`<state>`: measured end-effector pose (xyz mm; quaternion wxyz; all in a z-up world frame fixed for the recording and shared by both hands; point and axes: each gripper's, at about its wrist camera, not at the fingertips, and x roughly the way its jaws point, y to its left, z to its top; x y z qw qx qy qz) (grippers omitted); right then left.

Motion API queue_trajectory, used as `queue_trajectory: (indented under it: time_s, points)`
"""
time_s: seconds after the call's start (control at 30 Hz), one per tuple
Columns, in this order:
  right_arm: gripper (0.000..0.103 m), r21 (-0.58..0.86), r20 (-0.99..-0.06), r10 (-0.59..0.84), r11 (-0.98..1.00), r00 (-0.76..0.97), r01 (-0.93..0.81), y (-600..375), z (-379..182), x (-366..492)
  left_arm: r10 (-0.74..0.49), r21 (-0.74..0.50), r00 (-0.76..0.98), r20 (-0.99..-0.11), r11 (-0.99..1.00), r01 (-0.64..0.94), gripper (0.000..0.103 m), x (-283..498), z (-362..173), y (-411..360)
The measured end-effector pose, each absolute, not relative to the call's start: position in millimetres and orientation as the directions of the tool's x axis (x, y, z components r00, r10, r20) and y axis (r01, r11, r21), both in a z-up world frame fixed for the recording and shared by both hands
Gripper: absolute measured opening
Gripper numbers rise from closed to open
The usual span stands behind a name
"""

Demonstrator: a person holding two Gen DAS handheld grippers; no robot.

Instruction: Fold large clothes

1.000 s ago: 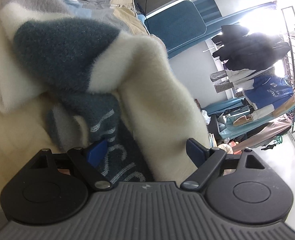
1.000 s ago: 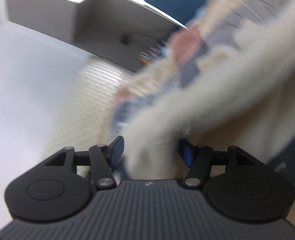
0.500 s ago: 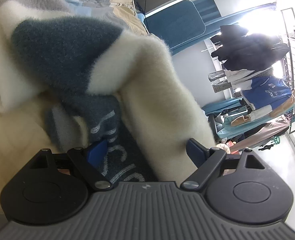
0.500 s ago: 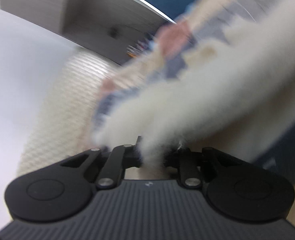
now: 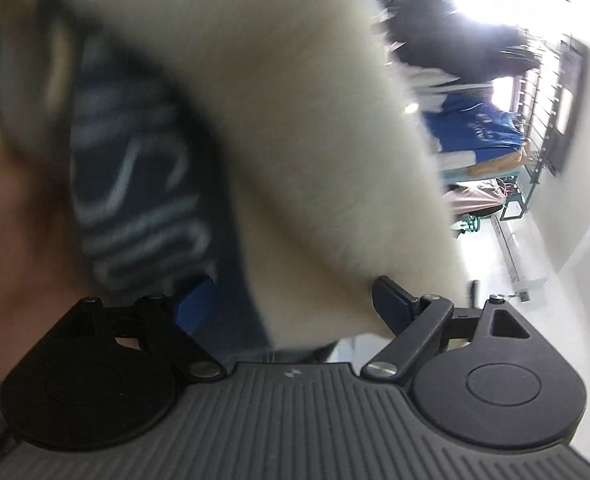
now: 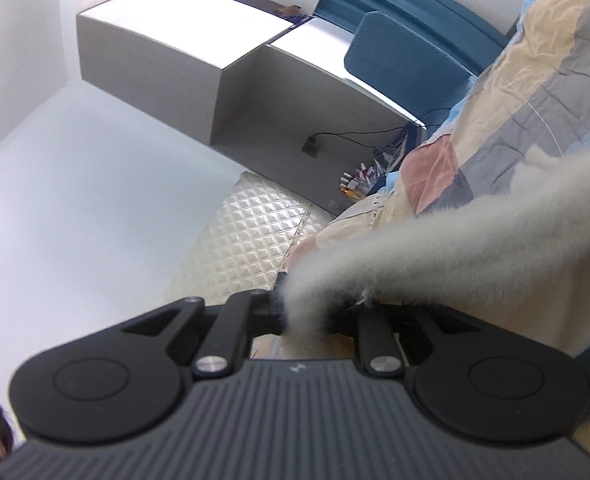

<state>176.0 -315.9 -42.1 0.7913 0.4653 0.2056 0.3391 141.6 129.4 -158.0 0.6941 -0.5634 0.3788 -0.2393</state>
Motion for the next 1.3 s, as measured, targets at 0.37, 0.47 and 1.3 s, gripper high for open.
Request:
queue_trajectory:
  time_s: [0.37,0.47,1.3]
  points:
    - [0.016,0.851,-0.127,0.661,0.456,0.739,-0.262,-320.0,-51.1,167.3,-0.737,-1.0,0.675,0.025,-0.018,0.018,0.089,164.0,-171.0,143.2]
    - [0.016,0.834,-0.221,0.614,0.522,0.758,-0.18,-321.3,-60.0,168.3,-0.723,-0.99,0.679,0.126,-0.048,0.132,0.089,157.1,-156.3,150.9]
    - [0.016,0.795,-0.306,0.586,0.591,0.75,-0.137,-316.7,-78.6,167.4,-0.739,-0.973,0.645,-0.195,0.226,-0.035,0.068,179.0,-201.1,130.5]
